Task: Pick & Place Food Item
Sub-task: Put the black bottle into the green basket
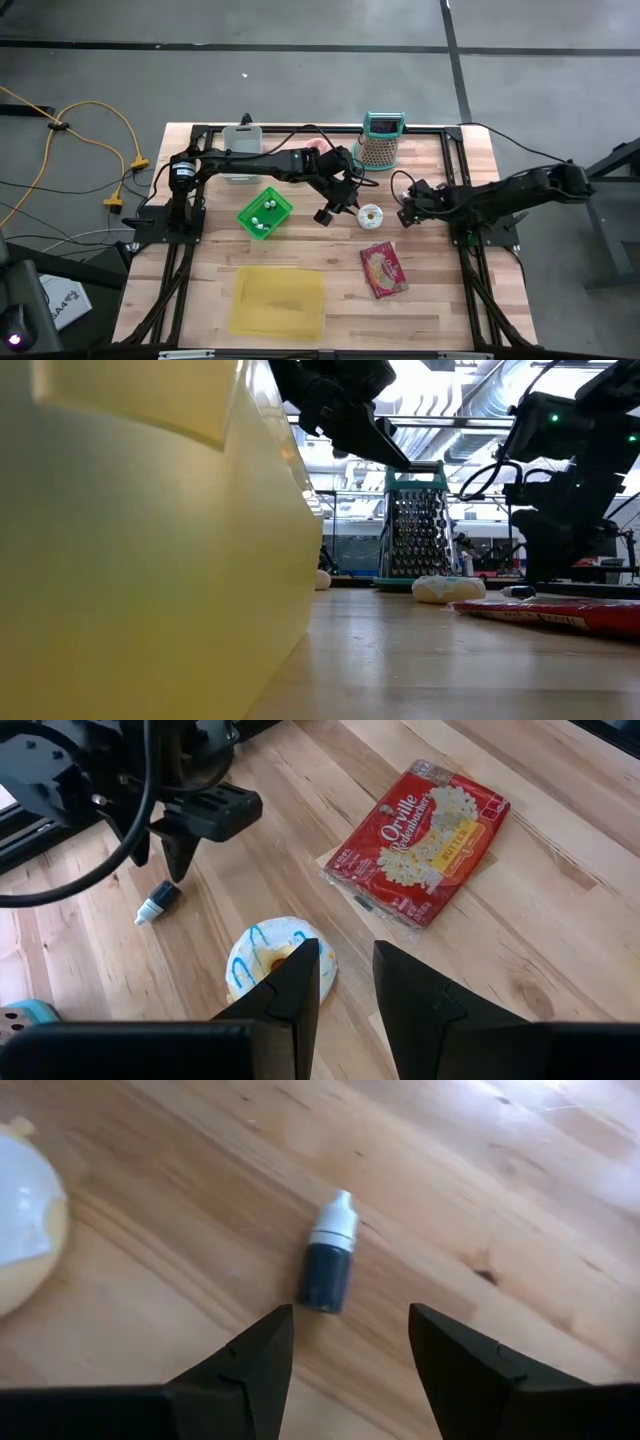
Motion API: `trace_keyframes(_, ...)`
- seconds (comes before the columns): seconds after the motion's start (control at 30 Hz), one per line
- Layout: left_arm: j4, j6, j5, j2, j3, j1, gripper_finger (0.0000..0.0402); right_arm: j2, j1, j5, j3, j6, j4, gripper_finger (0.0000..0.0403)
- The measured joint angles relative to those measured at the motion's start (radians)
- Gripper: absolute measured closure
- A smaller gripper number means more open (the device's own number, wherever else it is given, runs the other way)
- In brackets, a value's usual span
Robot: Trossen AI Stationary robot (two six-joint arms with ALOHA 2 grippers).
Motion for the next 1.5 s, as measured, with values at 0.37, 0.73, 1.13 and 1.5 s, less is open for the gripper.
trace_keyframes(0.37, -0.001, 0.002, 0.000, 0.000, 0.000, 0.000, 0.0311, 0.103, 0.000, -0.001, 0.001, -0.012, 0.078, 0.0215)
trace_keyframes(0.73, -0.001, 0.000, 0.000, 0.000, 0.000, 0.000, 0.0311, 0.183, -0.004, 0.035, 0.003, 0.008, 0.144, 0.0215)
trace_keyframes(1.13, -0.001, 0.000, 0.000, 0.000, 0.000, 0.000, 0.0311, 0.183, -0.052, 0.023, 0.003, 0.009, 0.151, 0.0215)
trace_keyframes(1.5, -0.001, 0.000, 0.000, 0.000, 0.000, 0.000, 0.0311, 0.183, -0.053, 0.023, 0.001, 0.012, 0.154, 0.0215)
